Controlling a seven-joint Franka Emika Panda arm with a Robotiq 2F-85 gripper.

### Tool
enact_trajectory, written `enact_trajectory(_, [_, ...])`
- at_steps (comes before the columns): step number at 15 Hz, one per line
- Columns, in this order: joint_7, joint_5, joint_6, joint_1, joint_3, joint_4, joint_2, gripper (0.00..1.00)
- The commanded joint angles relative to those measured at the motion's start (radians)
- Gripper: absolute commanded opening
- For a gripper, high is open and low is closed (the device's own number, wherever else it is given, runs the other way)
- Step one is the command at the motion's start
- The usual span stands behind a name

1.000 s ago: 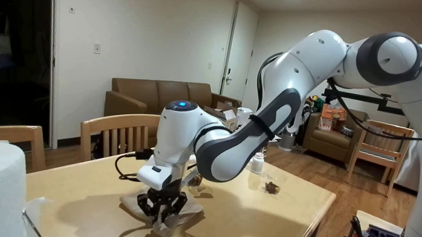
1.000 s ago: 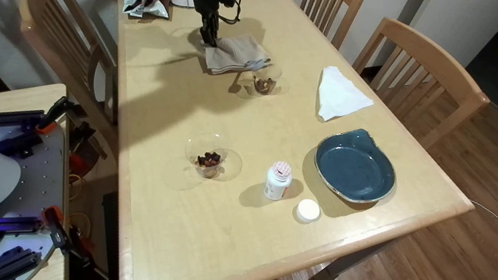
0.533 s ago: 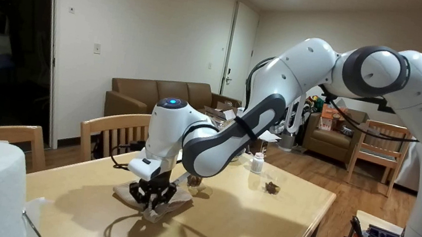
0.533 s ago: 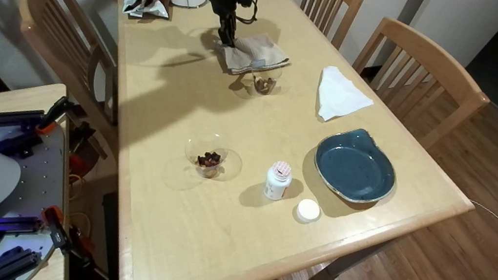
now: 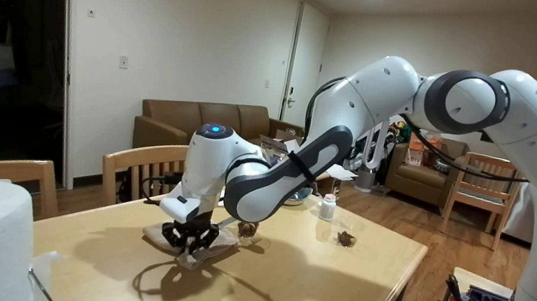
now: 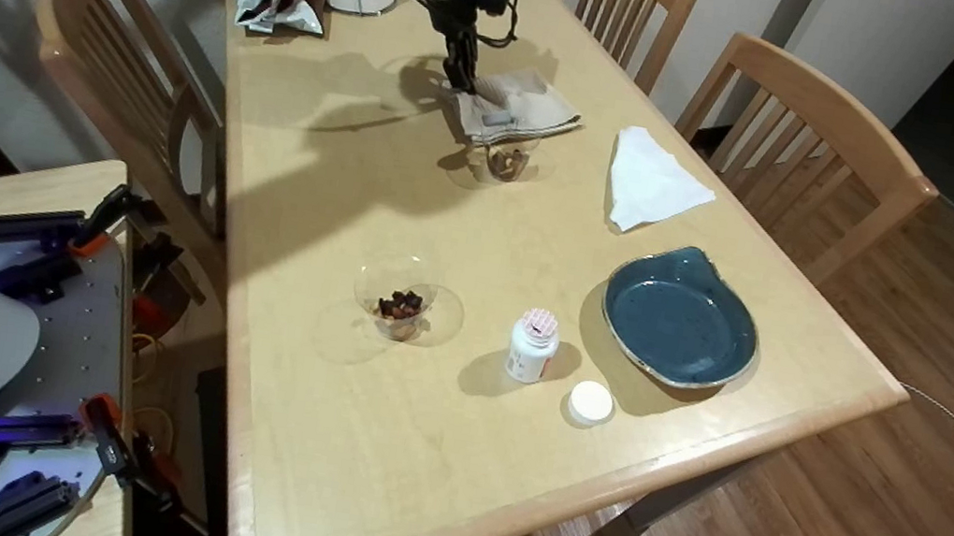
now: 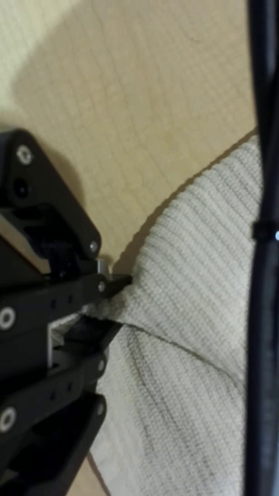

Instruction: Move the spoon from the white towel to the table then use the towel to wipe the table

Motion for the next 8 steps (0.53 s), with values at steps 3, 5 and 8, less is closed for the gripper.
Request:
enact_trajectory(3, [-0.009, 0.028, -0.021, -0.021, 0.028, 0.048, 0.061, 0.04])
enact_trajectory(5, [-0.009, 0.052, -0.054, -0.028, 0.040, 0.049, 0.059, 0.04])
enact_trajectory(8, [0.025, 0.063, -0.160, -0.009, 0.024, 0.072, 0.053, 0.04])
